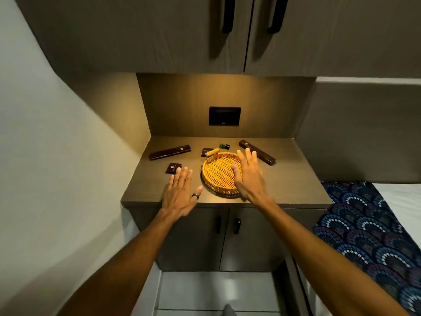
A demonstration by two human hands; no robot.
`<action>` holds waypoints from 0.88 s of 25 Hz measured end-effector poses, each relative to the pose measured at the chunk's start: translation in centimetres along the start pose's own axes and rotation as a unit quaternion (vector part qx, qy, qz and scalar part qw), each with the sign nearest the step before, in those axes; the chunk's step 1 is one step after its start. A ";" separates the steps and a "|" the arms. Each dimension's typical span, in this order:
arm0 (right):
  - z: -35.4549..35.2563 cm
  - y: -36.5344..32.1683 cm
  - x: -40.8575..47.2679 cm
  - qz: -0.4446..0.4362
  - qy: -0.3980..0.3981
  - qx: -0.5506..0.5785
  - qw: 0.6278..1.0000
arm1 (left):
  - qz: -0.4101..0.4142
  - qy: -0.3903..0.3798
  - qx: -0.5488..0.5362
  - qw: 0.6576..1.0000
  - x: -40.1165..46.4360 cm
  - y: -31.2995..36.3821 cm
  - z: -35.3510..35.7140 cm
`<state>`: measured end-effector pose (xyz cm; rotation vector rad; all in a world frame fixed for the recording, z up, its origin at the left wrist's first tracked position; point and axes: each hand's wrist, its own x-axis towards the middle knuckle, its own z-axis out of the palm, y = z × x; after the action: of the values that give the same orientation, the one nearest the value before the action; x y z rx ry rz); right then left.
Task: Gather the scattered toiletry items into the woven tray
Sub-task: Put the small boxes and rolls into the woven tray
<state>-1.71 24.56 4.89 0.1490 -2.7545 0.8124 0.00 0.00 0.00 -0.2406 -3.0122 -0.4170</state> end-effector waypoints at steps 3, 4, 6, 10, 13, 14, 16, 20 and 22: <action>2.8 1.8 2.1 0.014 -0.070 -0.026 0.997 | -0.014 -0.055 0.015 0.998 2.6 -1.0 1.8; 2.7 2.1 1.9 0.020 -0.090 -0.030 0.995 | -0.010 -0.065 0.008 0.998 2.7 -0.8 1.5; 6.1 3.9 7.0 0.010 -0.134 -0.025 0.991 | -0.034 -0.097 -0.004 0.995 6.5 -2.2 4.6; 5.8 2.5 10.6 -0.013 -0.120 -0.037 0.992 | -0.023 -0.127 0.024 0.991 6.7 -3.0 6.0; 7.4 -0.1 15.4 -0.027 -0.168 -0.044 0.984 | -0.028 -0.134 0.039 0.990 7.8 -4.0 7.1; 8.1 -1.1 16.9 -0.027 -0.188 -0.054 0.980 | -0.025 -0.137 0.044 0.989 8.0 -4.4 7.5; 9.4 -3.0 19.4 -0.021 -0.220 -0.084 0.972 | -0.016 -0.126 0.047 0.991 8.3 -4.7 7.7; 12.0 -4.8 22.0 0.041 -0.315 -0.170 0.933 | -0.006 -0.114 0.037 0.993 8.7 -5.1 8.2; 13.0 -5.2 22.5 0.058 -0.346 -0.195 0.916 | -0.007 -0.108 0.028 0.994 8.7 -5.2 8.3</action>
<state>-25.29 12.60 3.41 0.2283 -3.5566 0.2227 -10.04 -1.38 -8.33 -0.2769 -3.2336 -0.3258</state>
